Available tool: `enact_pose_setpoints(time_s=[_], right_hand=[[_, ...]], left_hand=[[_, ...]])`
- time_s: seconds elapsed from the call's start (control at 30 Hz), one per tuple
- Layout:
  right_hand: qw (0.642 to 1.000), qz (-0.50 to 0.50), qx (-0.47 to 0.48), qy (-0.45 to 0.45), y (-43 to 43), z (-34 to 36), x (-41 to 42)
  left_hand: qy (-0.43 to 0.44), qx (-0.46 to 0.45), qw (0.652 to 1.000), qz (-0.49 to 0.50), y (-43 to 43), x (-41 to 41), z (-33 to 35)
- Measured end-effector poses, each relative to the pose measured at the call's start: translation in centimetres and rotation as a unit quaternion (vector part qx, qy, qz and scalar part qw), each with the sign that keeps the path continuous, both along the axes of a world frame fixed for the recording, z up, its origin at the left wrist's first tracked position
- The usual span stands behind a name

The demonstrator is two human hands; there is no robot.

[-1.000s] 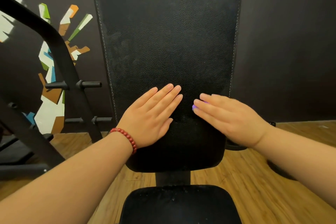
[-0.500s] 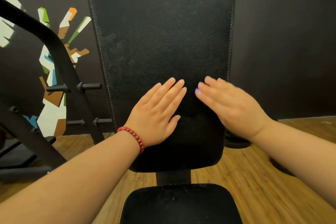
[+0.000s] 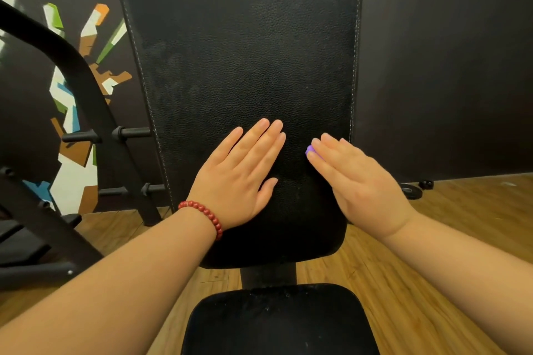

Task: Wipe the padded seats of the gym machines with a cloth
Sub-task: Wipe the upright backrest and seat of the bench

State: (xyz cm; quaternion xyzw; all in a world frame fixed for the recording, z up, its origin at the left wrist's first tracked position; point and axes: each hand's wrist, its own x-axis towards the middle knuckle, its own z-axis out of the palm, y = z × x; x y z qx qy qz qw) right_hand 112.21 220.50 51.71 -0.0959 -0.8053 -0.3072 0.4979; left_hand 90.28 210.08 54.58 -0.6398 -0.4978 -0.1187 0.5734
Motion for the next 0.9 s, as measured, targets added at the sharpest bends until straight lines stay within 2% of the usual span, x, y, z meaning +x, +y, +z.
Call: enact_pose_setpoints(time_s=[0.1, 0.2, 0.37, 0.57, 0.77, 0.9], right_hand=[[0.998, 0.007, -0.003, 0.061, 0.3, 2.2, -0.8], [0.997, 0.015, -0.009, 0.076, 0.0, 1.1, -1.9], [1.0, 0.013, -0.01, 0.008, -0.5, -3.0, -1.1], [0.999, 0.002, -0.013, -0.04, -1.3, -3.0, -0.5], [0.998, -0.006, 0.041, -0.056, -0.4, -1.9, -0.7], [0.999, 0.023, 0.012, -0.024, -0.3, -2.6, -1.2]], left_hand=[[0.0, 0.004, 1.0, -0.001, 0.0, 0.1, 0.0], [-0.005, 0.005, 1.0, -0.001, 0.0, 0.1, -0.3], [-0.009, 0.002, 1.0, 0.0, 0.0, 0.0, -0.5], [-0.025, -0.017, 0.999, 0.017, -0.4, 0.5, -1.2], [-0.022, -0.016, 1.0, 0.014, -0.4, 0.5, -1.3], [-0.022, -0.008, 1.0, 0.018, -0.2, 0.5, -1.4]])
